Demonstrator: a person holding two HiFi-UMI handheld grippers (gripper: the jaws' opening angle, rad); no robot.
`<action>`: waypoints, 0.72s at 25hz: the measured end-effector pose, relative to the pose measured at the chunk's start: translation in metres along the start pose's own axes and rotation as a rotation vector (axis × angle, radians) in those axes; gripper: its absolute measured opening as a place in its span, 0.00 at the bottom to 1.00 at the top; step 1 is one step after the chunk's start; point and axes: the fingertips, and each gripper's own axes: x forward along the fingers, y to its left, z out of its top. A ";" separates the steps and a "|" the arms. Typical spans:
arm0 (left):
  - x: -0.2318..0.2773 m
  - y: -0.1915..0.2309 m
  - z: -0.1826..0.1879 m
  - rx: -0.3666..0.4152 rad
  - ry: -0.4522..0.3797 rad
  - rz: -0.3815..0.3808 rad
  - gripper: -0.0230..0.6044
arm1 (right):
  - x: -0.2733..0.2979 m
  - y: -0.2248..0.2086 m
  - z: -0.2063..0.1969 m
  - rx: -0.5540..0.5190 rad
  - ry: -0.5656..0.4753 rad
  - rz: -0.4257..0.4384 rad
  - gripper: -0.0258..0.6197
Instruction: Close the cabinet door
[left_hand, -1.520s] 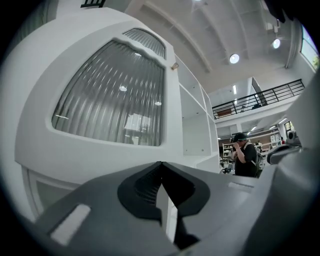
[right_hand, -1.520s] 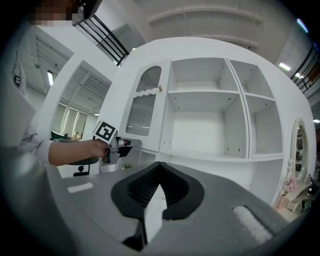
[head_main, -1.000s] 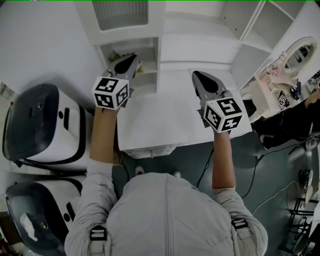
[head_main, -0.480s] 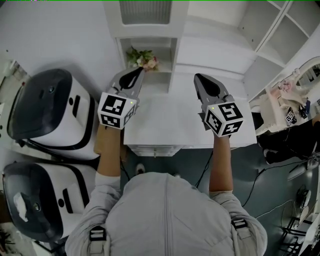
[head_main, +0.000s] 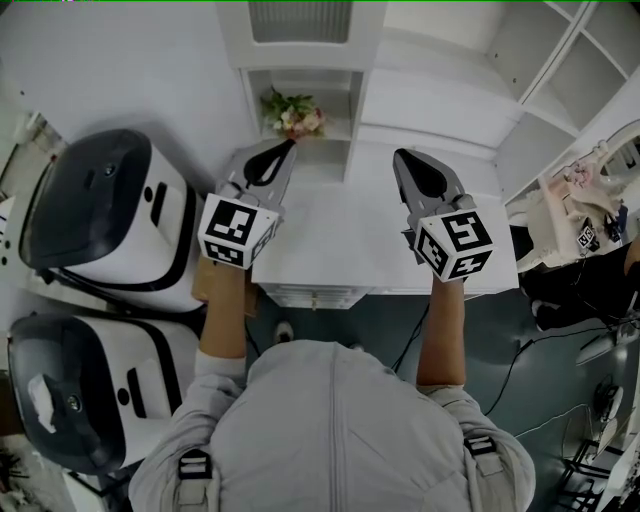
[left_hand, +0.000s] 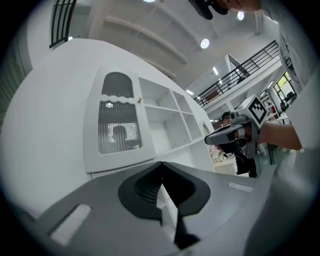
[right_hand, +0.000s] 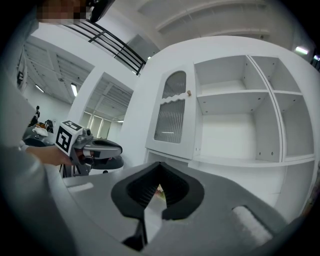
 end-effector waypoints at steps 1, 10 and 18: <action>0.000 -0.001 0.000 -0.003 -0.001 -0.003 0.07 | 0.000 0.000 -0.001 -0.001 0.003 -0.002 0.04; 0.003 -0.011 -0.005 -0.017 0.004 -0.030 0.07 | -0.003 -0.001 -0.009 0.004 0.015 0.001 0.04; -0.002 -0.010 -0.011 -0.033 0.015 -0.034 0.07 | -0.002 0.003 -0.014 0.012 0.026 0.005 0.04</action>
